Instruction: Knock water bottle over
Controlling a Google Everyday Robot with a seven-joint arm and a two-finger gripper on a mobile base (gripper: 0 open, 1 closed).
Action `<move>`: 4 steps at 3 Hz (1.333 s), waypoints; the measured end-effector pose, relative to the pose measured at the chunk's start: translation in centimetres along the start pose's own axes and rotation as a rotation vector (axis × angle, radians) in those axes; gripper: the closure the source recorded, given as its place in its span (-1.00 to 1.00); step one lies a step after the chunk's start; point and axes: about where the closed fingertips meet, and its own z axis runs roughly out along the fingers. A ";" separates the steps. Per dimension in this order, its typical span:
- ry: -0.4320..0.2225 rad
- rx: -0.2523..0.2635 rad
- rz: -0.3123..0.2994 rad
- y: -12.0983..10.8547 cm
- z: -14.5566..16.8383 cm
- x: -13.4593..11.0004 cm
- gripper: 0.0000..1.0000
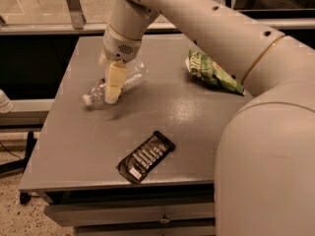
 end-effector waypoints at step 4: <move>-0.140 0.137 0.046 3.0 -2.6 1.3 -1.00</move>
Offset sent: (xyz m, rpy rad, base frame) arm -0.0112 0.0034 0.0007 0.0161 0.0064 0.0367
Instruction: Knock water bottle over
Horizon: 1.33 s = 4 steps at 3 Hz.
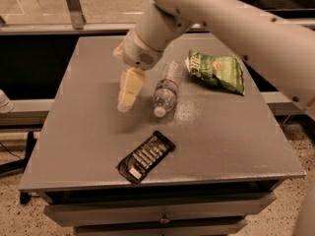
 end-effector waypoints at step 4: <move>-0.511 0.669 0.191 0.6 -15.0 8.5 -1.00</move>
Offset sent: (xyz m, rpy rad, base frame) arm 0.0357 -0.2189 0.0868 0.6308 -0.3996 -0.6258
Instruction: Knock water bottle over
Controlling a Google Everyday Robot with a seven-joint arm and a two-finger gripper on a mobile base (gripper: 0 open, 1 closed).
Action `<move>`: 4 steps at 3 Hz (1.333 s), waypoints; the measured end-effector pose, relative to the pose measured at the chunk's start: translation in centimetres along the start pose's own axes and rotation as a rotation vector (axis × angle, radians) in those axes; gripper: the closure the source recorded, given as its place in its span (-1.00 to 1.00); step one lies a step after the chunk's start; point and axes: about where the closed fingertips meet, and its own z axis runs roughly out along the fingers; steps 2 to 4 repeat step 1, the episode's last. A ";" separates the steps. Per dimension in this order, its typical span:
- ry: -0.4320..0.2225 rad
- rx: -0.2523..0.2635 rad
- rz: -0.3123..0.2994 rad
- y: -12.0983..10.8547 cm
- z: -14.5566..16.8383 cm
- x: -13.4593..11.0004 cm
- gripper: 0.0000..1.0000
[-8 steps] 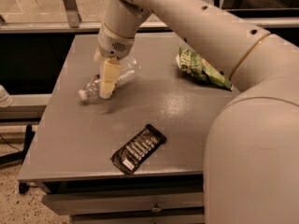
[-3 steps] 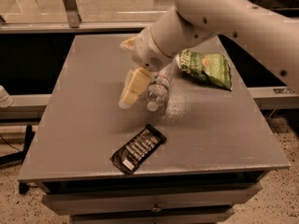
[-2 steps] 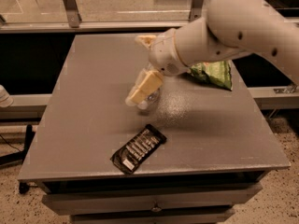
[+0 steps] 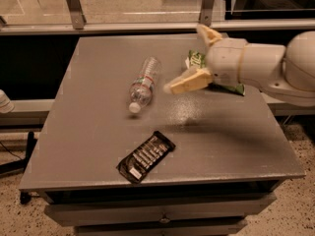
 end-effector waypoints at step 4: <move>0.012 0.084 0.026 -1.7 -4.4 1.2 -1.00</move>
Offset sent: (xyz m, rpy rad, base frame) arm 0.0000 0.0000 0.0000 0.0000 0.0000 0.0000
